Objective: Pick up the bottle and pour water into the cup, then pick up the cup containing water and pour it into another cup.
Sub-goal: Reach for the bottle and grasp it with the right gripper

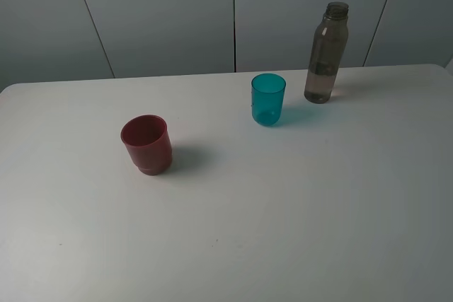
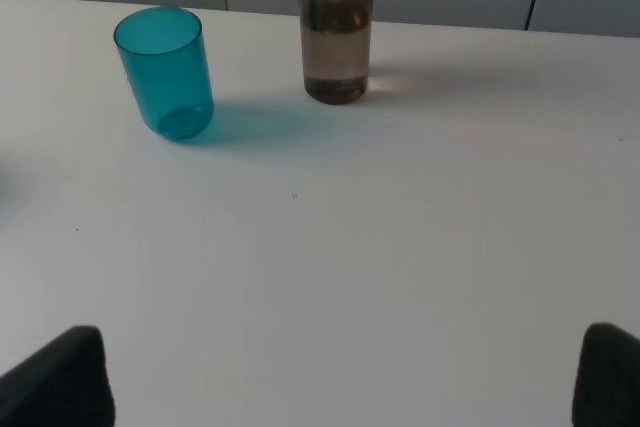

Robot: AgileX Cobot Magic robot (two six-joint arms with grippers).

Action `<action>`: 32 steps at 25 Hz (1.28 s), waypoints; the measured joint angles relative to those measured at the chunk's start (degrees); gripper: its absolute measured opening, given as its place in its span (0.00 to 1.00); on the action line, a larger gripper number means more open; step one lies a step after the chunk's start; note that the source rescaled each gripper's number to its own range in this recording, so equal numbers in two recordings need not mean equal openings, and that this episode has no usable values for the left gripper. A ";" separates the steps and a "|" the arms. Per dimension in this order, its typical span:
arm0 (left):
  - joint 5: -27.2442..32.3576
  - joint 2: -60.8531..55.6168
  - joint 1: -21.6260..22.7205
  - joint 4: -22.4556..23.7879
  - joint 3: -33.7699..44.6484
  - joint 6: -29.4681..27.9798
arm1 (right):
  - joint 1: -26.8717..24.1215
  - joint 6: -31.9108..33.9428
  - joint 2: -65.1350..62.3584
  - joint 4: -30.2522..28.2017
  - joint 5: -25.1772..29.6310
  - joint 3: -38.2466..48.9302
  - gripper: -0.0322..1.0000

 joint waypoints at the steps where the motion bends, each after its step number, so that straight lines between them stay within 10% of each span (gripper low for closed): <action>1: 0.00 0.00 0.00 0.00 0.00 0.00 | 0.00 0.00 0.00 0.00 0.00 0.00 1.00; 32: 0.00 0.00 0.00 0.00 0.00 0.00 | 0.00 0.00 0.00 0.00 0.00 0.00 1.00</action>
